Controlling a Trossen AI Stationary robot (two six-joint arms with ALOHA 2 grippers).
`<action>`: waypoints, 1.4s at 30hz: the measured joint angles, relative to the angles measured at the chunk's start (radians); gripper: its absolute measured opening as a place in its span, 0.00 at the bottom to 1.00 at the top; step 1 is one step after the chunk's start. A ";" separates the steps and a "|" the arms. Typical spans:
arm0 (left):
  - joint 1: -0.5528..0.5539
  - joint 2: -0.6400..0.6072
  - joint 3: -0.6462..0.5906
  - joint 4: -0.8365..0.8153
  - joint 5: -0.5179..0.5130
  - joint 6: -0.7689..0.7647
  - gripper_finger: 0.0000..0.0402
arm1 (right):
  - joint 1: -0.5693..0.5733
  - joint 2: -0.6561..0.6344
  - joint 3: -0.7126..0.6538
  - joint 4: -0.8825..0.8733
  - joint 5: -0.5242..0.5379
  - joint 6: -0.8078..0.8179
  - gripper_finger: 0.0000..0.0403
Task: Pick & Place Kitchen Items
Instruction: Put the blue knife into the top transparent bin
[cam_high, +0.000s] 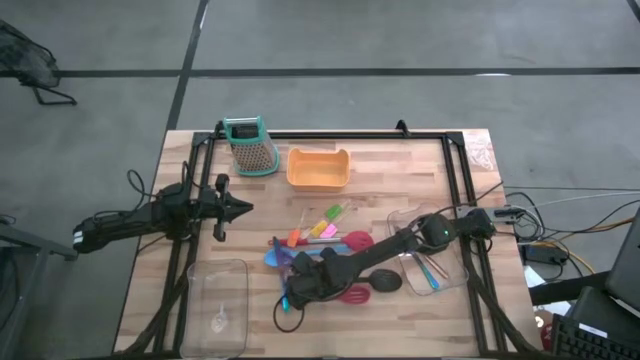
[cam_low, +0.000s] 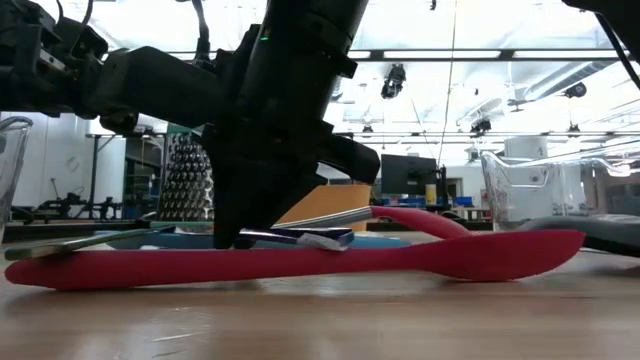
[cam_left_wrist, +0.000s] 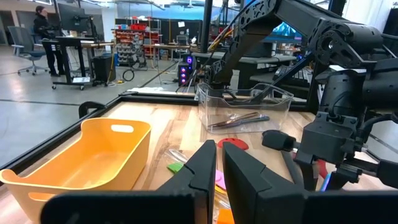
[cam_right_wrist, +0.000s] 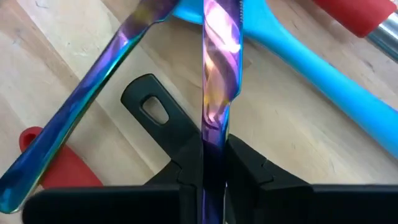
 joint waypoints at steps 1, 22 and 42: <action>0.000 0.000 0.000 0.000 0.000 0.000 0.09 | 0.000 -0.001 0.000 -0.002 -0.001 0.000 0.10; 0.000 0.000 0.000 0.000 0.000 0.000 0.09 | 0.011 -0.085 0.000 -0.303 0.012 0.102 0.11; 0.000 0.000 0.000 0.000 0.000 0.000 0.09 | 0.176 -0.312 -0.057 -0.701 0.167 0.435 0.12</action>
